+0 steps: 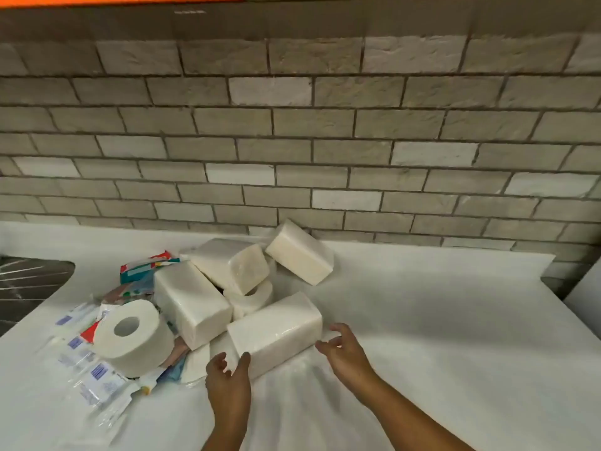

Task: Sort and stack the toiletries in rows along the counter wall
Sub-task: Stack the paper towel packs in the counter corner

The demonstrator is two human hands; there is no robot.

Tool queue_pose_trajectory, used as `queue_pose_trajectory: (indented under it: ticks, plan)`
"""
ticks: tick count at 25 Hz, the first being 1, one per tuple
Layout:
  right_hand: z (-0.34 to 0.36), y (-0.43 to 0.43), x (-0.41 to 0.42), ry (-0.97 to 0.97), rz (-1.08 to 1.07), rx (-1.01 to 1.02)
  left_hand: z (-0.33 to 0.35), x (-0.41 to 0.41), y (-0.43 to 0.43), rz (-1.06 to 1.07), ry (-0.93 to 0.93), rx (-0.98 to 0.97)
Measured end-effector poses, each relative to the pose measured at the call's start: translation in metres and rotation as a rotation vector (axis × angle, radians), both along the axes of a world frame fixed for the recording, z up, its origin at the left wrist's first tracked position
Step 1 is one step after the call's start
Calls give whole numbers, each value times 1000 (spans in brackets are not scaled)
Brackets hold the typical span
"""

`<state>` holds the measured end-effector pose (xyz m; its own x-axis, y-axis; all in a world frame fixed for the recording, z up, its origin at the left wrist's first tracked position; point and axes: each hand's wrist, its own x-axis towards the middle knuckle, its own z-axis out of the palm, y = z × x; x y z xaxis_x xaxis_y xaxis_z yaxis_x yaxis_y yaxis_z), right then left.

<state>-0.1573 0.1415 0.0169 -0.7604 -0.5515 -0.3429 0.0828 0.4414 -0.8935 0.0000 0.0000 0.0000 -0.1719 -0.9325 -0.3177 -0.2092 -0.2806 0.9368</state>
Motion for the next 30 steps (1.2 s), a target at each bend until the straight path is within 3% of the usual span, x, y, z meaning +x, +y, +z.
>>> queue_pose_trajectory:
  ticks: [5,8,17,25,27,29,30]
  plan:
    - [-7,-44,-7,-78,-157,-98,1,-23,-38,-144,133,241]
    - [-8,-49,-1,-132,-123,-143,-8,-24,-40,-249,183,223]
    - [7,-8,28,161,-361,-366,-9,-22,-10,-251,366,429]
    - [24,36,17,173,-518,-448,2,-56,20,-463,459,442]
    - [25,49,8,5,-607,-453,9,-71,38,-531,424,401]
    - [26,63,-4,-303,-625,-574,20,-88,60,-615,374,347]
    - [29,70,-11,-367,-629,-645,28,-98,68,-677,361,331]
